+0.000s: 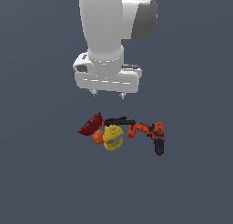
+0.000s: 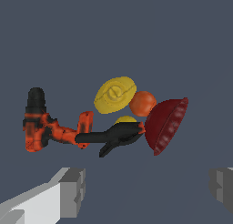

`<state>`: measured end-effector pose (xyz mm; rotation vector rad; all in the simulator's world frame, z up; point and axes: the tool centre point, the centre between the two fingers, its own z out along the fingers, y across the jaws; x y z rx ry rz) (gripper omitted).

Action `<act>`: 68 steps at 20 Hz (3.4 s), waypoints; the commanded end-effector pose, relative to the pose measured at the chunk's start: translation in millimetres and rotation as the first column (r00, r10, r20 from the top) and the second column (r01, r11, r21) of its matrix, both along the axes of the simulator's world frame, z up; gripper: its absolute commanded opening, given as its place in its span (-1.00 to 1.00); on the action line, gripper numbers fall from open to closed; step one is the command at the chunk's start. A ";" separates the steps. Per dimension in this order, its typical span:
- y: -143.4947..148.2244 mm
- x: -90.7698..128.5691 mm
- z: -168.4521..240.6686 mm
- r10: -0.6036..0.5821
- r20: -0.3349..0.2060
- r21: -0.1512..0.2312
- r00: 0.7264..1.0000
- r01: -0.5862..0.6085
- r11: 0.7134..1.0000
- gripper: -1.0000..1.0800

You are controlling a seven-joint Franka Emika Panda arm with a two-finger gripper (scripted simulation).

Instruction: Pick up a designated object from a clutter of objects.

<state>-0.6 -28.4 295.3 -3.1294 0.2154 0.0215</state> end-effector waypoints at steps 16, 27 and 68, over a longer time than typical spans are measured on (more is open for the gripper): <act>14.9 -3.6 -84.0 -0.390 0.004 -0.003 0.921 0.390 0.921 0.92; 23.9 -15.1 -137.0 -0.621 0.008 -0.005 0.784 0.621 0.784 0.92; 31.2 -32.3 -233.1 -0.796 0.013 -0.006 0.605 0.797 0.605 -1.00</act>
